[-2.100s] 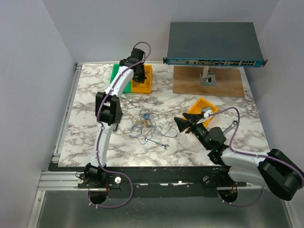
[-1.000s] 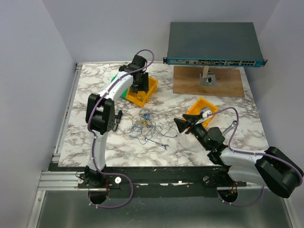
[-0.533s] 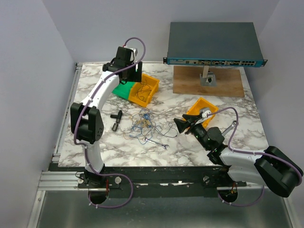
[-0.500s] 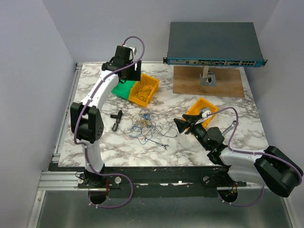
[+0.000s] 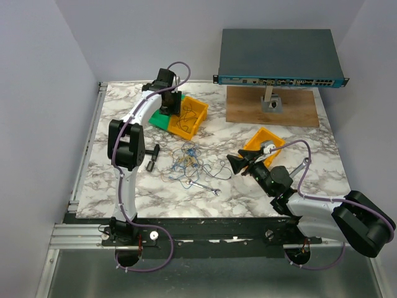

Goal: Untangle the cables

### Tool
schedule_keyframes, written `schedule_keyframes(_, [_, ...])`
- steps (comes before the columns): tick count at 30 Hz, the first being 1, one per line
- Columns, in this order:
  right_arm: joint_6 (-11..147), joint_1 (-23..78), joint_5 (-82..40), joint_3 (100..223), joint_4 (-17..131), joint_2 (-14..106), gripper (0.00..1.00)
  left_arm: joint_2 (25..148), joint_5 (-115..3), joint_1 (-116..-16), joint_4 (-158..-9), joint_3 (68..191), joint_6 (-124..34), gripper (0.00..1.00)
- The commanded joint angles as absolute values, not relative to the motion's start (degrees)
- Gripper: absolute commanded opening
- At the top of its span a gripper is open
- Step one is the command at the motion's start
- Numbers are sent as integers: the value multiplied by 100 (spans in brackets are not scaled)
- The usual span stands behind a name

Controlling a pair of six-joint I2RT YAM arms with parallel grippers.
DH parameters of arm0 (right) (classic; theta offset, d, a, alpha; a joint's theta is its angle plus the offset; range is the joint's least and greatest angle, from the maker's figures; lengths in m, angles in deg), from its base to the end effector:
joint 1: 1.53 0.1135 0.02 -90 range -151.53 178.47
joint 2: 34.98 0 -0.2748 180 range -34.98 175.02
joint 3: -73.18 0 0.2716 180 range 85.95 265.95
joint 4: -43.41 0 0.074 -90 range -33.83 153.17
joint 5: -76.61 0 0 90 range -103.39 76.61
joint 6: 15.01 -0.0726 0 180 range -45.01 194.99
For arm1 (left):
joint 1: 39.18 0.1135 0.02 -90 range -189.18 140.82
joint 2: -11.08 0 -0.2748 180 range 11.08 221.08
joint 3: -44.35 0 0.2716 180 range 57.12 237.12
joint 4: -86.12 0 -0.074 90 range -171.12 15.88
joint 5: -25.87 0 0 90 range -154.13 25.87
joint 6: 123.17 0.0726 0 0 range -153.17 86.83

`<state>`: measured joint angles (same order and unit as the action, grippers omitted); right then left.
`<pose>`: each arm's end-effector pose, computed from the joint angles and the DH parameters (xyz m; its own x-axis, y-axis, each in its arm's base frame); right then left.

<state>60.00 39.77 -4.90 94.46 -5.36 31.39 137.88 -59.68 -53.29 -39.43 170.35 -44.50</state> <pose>0.1927 0.1550 0.1823 -0.0936 0.2583 -0.9615 -0.5361 0.8007 0.2673 0.5220 -0.1370 0.2095 -0.8375 0.0086 -0.5464 0.1238 0.9768 -0.1745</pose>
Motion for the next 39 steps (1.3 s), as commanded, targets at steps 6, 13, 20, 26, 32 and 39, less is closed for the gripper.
schedule_keyframes(6, [6050,4022,-352,9443,-685,3205,63,13183,-5719,-5079,-4240,16223,-5684,0])
schedule_keyframes(13, [6049,4021,-386,9456,-693,3261,63,12346,-6004,-5057,-5114,14805,-7399,0])
schedule_keyframes(20, [6044,4016,-561,9568,-593,3422,63,12144,-6019,-5133,-5528,14500,-7742,26])
schedule_keyframes(26, [6016,4014,-1236,9912,-221,3689,65,11471,-6005,-5264,-5714,14097,-7133,80])
schedule_keyframes(32, [5975,4019,-2436,10522,397,4149,59,10324,-5943,-5642,-6124,13017,-6812,86])
schedule_keyframes(39, [6014,4189,-3387,11215,853,4889,55,8620,-5387,-6229,-7718,10206,-6885,80])
